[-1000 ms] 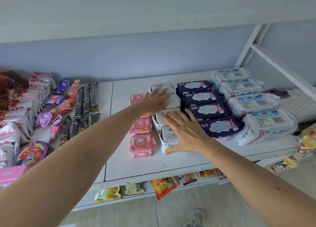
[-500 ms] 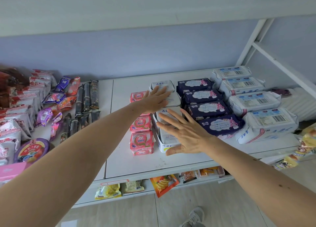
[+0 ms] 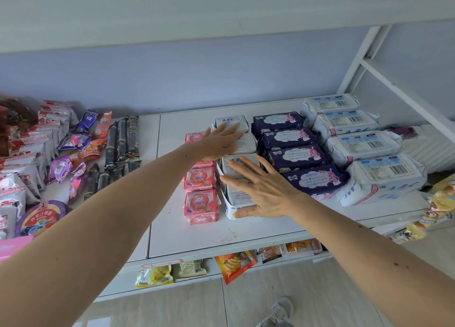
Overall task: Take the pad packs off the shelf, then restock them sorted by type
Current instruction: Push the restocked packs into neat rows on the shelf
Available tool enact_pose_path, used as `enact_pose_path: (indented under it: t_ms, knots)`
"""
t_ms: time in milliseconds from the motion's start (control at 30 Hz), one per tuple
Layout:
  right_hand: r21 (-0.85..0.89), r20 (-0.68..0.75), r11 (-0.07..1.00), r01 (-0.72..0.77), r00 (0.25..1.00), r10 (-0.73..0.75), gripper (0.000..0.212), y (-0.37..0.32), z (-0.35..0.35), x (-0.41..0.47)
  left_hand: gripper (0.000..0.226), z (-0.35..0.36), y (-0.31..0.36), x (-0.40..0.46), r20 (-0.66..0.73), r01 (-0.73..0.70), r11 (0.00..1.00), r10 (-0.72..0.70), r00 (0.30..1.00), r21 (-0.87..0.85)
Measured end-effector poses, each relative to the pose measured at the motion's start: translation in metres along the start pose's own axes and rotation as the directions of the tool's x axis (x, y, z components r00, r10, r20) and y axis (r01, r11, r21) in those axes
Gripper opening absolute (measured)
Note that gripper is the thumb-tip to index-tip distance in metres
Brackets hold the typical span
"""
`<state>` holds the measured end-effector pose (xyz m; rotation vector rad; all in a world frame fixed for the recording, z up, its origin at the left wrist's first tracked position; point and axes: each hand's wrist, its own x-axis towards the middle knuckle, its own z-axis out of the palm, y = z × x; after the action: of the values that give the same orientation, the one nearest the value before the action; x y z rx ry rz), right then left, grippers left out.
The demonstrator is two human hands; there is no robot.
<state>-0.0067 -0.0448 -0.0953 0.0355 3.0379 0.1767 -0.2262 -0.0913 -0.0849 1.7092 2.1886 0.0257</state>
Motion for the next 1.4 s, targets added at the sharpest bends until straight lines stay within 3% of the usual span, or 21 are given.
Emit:
enact_pose_path:
  t_ms: [233,433,533,767,1400]
  knots:
    - [0.008,-0.012,1.0,0.003,1.0,-0.003,0.091,-0.001,0.0,0.001,0.054,-0.007,-0.01,0.001,0.003,-0.069,0.997,0.069,0.998,0.046]
    - [0.022,-0.012,1.0,0.004,1.0,-0.004,0.092,-0.001,0.003,0.002,0.057,-0.017,0.003,0.02,-0.201,0.058,0.996,-0.072,0.977,-0.075]
    - [0.026,-0.015,1.0,0.004,1.0,-0.004,0.092,0.0,0.003,0.002,0.069,-0.014,0.012,0.029,-0.137,0.106,0.994,-0.108,0.985,-0.023]
    - [0.034,-0.015,0.999,0.005,1.0,-0.004,0.092,-0.001,0.004,0.002,0.06,-0.016,0.021,0.028,-0.106,0.03,0.999,-0.031,0.994,-0.012]
    - [0.033,0.01,0.999,0.002,1.0,-0.003,0.094,0.0,0.003,0.002,0.061,-0.016,0.016,0.023,-0.055,0.041,0.998,-0.043,0.998,-0.038]
